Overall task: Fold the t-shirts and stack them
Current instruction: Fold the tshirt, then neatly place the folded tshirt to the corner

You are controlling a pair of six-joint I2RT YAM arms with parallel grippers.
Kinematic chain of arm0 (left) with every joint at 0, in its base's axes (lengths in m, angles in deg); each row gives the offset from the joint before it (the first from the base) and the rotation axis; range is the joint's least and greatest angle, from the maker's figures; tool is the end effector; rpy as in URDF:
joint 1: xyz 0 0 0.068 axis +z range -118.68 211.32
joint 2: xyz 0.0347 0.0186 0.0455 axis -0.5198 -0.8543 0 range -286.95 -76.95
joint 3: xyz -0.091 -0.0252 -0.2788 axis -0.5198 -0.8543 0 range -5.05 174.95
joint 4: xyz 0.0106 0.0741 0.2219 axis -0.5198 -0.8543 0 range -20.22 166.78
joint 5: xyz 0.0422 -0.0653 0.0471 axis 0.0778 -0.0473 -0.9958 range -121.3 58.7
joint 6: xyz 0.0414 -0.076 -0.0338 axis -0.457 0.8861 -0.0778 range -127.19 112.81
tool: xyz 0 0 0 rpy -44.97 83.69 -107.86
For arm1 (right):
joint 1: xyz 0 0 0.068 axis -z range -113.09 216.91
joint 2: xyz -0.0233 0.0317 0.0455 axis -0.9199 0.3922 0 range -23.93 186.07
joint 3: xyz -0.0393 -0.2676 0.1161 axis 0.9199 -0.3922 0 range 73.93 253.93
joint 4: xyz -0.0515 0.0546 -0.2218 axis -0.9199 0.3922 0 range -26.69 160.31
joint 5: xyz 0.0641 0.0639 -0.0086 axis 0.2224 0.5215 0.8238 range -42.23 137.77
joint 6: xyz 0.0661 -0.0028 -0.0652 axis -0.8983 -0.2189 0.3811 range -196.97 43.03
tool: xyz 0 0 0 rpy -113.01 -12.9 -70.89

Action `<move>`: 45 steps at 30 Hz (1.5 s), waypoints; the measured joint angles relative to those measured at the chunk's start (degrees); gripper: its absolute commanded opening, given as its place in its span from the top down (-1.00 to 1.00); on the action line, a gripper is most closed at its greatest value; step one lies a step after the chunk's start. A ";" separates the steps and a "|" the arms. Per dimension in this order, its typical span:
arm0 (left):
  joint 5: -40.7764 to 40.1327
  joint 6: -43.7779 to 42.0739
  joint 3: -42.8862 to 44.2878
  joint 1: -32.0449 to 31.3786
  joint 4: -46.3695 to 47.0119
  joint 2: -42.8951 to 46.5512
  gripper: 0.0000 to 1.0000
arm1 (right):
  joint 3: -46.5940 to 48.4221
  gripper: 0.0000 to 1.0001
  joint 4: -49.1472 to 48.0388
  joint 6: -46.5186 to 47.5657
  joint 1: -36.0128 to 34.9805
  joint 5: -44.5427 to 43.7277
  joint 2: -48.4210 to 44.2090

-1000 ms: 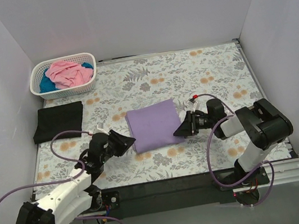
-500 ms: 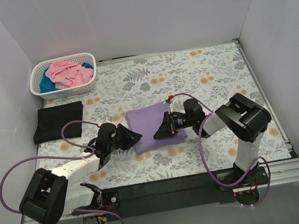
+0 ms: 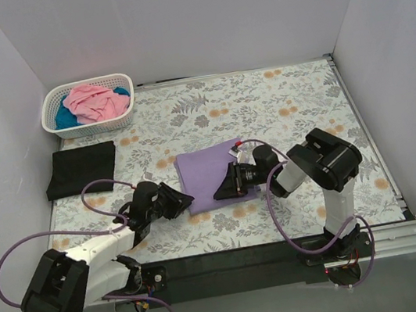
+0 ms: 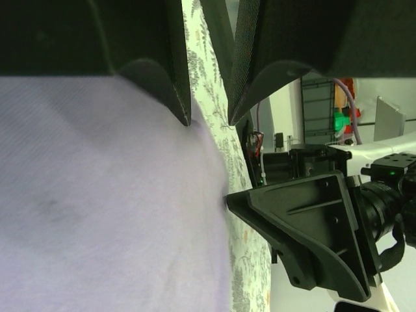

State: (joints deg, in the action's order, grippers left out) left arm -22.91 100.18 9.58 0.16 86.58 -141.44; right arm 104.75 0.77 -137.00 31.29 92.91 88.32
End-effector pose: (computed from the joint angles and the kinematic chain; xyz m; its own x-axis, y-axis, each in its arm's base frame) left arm 0.1663 -0.1147 0.1448 -0.4153 -0.8523 0.3180 -0.7069 0.0823 -0.7025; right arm 0.2466 0.2495 0.1311 -0.9596 0.0642 -0.2740 -0.2497 0.2546 0.9343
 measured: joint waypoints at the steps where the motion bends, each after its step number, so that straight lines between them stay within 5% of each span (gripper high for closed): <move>1: -0.02 -0.11 0.07 0.00 -0.59 1.03 0.49 | -0.37 0.28 0.74 0.15 -0.04 -0.37 -1.36; 10: 1.36 -1.03 1.84 -1.20 -2.82 3.54 0.46 | -5.88 0.27 2.51 2.95 4.44 -0.85 -13.20; 25: 1.27 0.83 0.63 -2.08 -4.09 -1.36 0.42 | -14.86 0.30 0.44 6.45 13.11 1.55 -9.25; 30: -3.52 -3.13 5.27 -0.57 -15.21 4.85 0.27 | -11.74 0.24 15.58 14.08 12.28 -0.79 -18.18; 33: -5.60 -8.44 12.31 5.81 -21.57 5.64 0.16 | -5.57 0.18 29.59 20.72 9.22 -6.58 -24.41; 36: -8.31 -14.21 19.06 11.17 -25.92 4.66 -0.14 | 2.82 0.04 43.04 27.17 4.13 -15.32 -28.20; 45: -20.94 -28.30 30.97 14.73 -36.24 -1.29 -0.67 | 21.59 -0.20 66.97 37.13 -13.11 -38.82 -26.47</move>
State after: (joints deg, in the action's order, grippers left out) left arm -43.85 71.88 40.55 14.89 50.34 -142.73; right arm 126.35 67.74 -99.86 18.18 54.09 61.85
